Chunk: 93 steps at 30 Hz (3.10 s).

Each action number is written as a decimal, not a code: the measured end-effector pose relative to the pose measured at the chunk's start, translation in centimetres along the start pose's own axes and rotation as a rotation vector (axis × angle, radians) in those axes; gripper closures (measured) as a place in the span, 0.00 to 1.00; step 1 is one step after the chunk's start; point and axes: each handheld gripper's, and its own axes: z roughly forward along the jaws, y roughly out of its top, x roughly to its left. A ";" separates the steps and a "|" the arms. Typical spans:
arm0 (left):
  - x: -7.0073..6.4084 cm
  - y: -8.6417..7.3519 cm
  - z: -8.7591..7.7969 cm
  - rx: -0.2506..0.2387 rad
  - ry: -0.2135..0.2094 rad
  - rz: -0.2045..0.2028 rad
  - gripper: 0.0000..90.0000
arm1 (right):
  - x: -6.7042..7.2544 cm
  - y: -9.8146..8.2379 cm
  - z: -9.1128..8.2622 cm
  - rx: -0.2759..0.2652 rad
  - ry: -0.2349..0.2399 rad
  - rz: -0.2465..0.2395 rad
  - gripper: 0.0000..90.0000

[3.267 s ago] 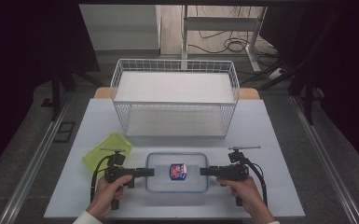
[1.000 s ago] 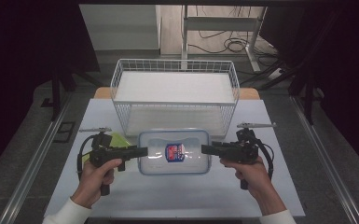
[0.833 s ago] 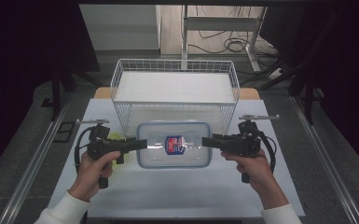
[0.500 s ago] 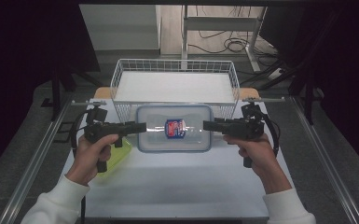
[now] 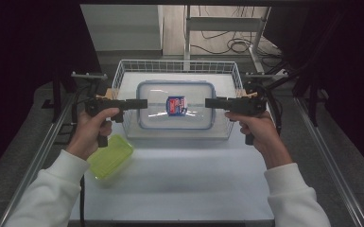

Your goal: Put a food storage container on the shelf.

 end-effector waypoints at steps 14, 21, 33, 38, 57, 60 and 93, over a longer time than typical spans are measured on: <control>2.4 4.1 1.3 -0.007 -0.011 -0.018 0.58 | -2.2 4.5 1.5 0.003 -0.003 0.002 0.59; 3.9 5.4 1.9 -0.008 -0.005 -0.033 0.58 | -3.6 5.7 2.7 0.013 -0.002 0.027 0.58; 7.0 6.5 4.0 0.017 -0.026 -0.081 0.58 | -6.2 7.0 4.2 0.040 -0.028 0.066 0.58; 7.5 6.8 4.3 0.008 -0.036 -0.109 0.60 | -7.2 7.0 4.8 0.055 -0.022 0.100 0.57; 10.4 8.0 6.4 0.011 -0.034 -0.309 0.54 | -9.0 8.2 6.8 0.046 -0.160 0.357 0.52; 10.3 8.1 6.6 0.009 -0.005 -0.302 0.53 | -8.9 8.2 7.1 0.033 -0.221 0.337 0.52; -0.3 -5.5 -0.7 -0.016 0.053 0.192 0.28 | -0.7 -2.8 -2.1 0.043 -0.136 -0.124 0.37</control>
